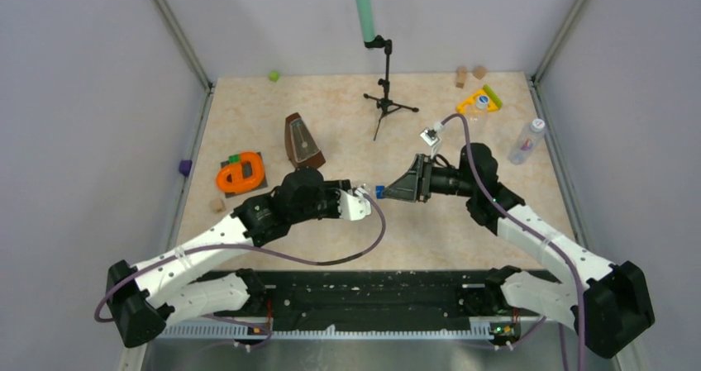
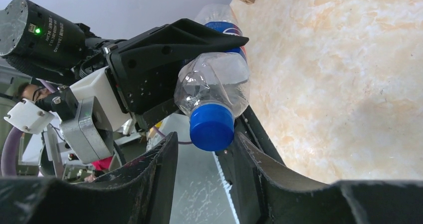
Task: Unscrew the bottle caps
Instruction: Unscrew the bottle cap from the plastic bottle.
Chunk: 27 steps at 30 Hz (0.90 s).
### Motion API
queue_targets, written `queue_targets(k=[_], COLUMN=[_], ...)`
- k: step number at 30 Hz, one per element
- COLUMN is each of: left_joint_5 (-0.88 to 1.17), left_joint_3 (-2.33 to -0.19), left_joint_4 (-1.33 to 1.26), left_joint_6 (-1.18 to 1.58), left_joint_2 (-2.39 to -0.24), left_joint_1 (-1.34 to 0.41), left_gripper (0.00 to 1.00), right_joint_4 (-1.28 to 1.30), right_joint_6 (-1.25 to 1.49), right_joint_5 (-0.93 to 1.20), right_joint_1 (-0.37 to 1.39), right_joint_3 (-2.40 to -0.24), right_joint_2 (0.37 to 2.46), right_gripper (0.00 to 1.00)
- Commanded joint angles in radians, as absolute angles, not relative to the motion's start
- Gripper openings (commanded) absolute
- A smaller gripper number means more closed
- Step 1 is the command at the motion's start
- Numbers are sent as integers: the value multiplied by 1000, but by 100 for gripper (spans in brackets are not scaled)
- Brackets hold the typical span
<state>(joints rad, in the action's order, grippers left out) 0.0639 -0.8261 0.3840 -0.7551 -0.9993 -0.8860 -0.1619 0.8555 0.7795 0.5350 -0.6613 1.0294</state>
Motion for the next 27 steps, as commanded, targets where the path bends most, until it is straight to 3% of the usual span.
queue_targets(k=[1,9,13,21,24,26,27], left_joint_5=[36,77,89,132,139,153,162], left_joint_3=[-819,-811,-811,-795,-787,-784,-785], left_joint_4=[309,307,308,310,305,299,300], left_joint_6=[-784,-790,-787,-791,-771,-756,-745], left_joint_2=[-976,-964,-963,-947,-942,-937,-937], left_joint_1=[-891,-892,-892,-891,-891,-891,-891], left_gripper=[0,0,0,0,0,0,0], right_joint_4=[-242,-283,-309,-325,-327,-325,-320], right_joint_6=[880,893,902,902,894,876,864], right_joint_5=[822,814,820,822,830,850,854], right_joint_1=[543,543,544,544,544,545,545], right_joint_3=[-655,-645,-643,-631,-629,-630,-630], right_joint_2=[1037,1072,1086,1089,1091,1092,1091], right_gripper=[44,44,37,33,22,6,3])
